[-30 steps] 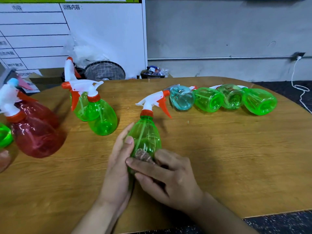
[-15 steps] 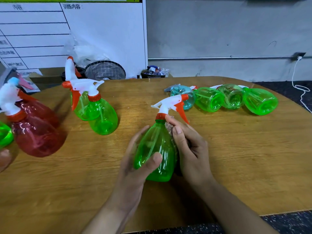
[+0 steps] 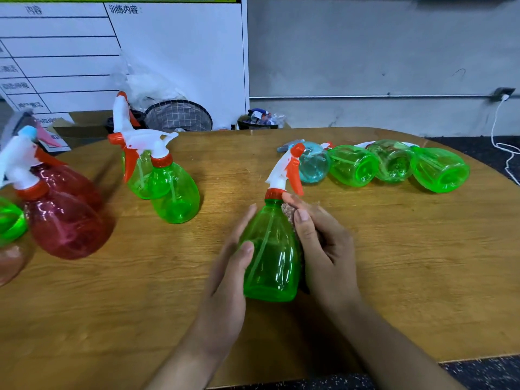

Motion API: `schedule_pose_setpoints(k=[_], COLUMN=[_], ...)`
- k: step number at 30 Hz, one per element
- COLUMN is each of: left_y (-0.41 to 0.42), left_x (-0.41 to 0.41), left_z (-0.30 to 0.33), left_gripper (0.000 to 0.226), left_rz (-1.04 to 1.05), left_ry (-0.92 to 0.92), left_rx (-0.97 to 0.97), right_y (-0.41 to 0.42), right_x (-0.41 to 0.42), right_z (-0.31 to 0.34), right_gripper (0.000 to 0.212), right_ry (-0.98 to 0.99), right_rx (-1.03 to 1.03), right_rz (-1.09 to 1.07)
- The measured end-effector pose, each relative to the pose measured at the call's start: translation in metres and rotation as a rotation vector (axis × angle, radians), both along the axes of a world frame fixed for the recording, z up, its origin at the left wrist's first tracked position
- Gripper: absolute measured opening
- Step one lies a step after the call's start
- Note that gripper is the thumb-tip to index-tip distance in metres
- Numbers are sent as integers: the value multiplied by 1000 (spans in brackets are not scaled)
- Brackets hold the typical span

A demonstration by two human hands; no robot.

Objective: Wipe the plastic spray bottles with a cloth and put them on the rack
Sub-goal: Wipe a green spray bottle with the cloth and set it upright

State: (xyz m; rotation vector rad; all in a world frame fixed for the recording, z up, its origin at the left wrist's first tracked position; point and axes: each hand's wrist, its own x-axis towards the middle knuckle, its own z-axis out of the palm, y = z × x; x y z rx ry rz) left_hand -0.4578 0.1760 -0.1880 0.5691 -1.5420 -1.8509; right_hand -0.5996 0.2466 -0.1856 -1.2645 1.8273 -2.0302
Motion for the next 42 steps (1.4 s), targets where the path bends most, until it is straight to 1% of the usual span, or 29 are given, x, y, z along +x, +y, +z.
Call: schedule_pose_setpoints(k=[3,5,8,11,13,14,15,18,19,20,23,25,26,29,31,32,34,37,39,40,42], left_y=[-6,-10,-12,-10,-11,-11,-9,2,6,8,4,-3,-7,-13,-14,-14,-14,-6,3,8,11], left_x=[1,2,5,5,3,2,-1,-7,-8,-9,-8,-5,-4,1,3,3,2,-3,-6,-6,-5], left_z=[-2,0,6,11,10,8,7,2,0,-2,-2,-2,-1,3,7,8,6,3,3,4,2], left_gripper=[50,44,45,48,40,39,41,41,39,37,37,37,41,47,46,44,38,36,32,34,35], left_rz=[43,70,106,112,120,116,114,82,71,65,91,111,126,159,157,156,163,143,95,72,47], left_ry=[-3,3,71,110,90,70,50,5,-3,-7,-18,-8,2,98,110,107,67,-5,-22,-26,-31], left_rx=[-4,-4,14,54,33,11,-18,-105,-117,-119,-109,-81,-55,58,71,69,21,-99,-121,-125,-106], right_y=[4,7,9,9,9,8,8,6,5,5,4,6,7,9,10,10,9,7,5,4,4], right_x=[9,22,34,33,28,24,18,0,-4,-6,0,13,21,37,38,36,29,12,-1,-6,-10], right_z=[1,0,-3,-5,-5,-4,-3,-2,-3,-5,-9,-8,-7,-9,-10,-10,-9,-6,-5,-6,-6], right_gripper=[31,29,24,23,24,25,26,29,29,29,30,29,27,23,22,22,23,27,29,29,29], right_ry=[230,436,692,787,741,673,579,220,145,117,200,328,406,626,717,729,671,433,265,206,149], right_rx=[68,59,19,-2,-6,-7,-1,19,20,30,69,64,59,17,-14,-14,-8,-8,1,9,17], right_rz=[-8,18,40,42,32,14,-13,-48,-49,-59,-64,-19,6,71,73,73,56,-29,-63,-66,-54])
